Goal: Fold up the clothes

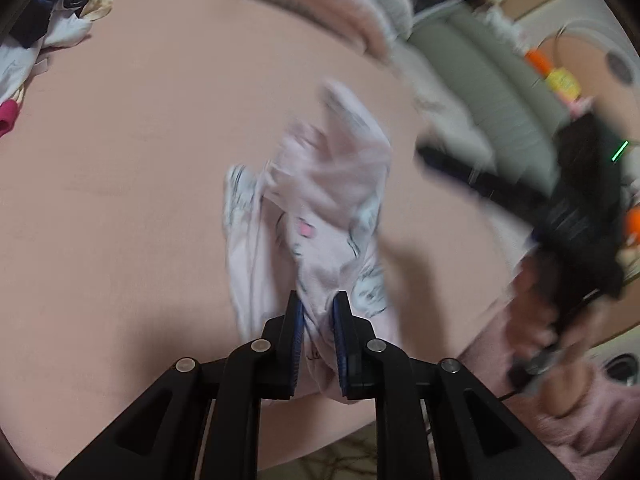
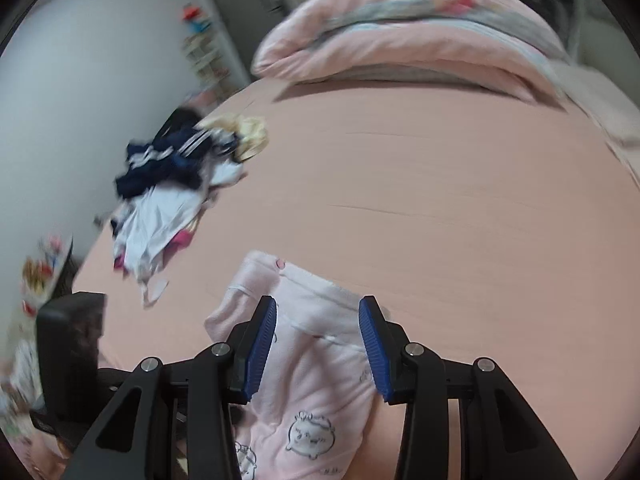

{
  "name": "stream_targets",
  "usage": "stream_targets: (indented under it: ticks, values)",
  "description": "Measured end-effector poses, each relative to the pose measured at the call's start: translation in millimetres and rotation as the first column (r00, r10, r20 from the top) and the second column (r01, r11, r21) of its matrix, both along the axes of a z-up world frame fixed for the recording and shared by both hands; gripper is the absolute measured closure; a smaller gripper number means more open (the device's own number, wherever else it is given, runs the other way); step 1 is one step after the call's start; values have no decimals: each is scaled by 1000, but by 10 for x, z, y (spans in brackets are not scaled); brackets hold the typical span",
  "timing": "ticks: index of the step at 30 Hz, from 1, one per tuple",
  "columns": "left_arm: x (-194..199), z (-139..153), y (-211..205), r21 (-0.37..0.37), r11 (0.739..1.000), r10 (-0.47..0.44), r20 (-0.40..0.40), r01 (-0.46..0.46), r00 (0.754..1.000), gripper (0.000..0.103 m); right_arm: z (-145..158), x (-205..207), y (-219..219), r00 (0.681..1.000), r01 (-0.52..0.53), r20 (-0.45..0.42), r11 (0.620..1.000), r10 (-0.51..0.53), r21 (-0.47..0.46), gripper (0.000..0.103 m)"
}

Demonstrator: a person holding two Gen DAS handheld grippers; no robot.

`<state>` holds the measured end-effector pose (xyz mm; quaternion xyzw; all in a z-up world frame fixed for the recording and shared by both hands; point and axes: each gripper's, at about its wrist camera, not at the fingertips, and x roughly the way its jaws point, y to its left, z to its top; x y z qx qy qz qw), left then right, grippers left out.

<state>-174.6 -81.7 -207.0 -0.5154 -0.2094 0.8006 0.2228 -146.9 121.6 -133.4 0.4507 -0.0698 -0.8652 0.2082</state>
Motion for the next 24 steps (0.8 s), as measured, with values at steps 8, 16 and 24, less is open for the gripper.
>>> stream_targets:
  ticks: [8, 16, 24]
  values:
    - [-194, 252, 95, 38, 999, 28, -136, -23, 990, 90, -599, 23, 73, 988, -26, 157, 997, 15, 70, 61]
    - [-400, 127, 53, 27, 996, 87, -86, -85, 992, 74, -815, -58, -293, 981, -115, 168, 988, 97, 103, 60]
    - [-312, -52, 94, 51, 995, 84, -69, -81, 994, 43, -598, 19, 169, 989, 44, 142, 999, -42, -14, 60]
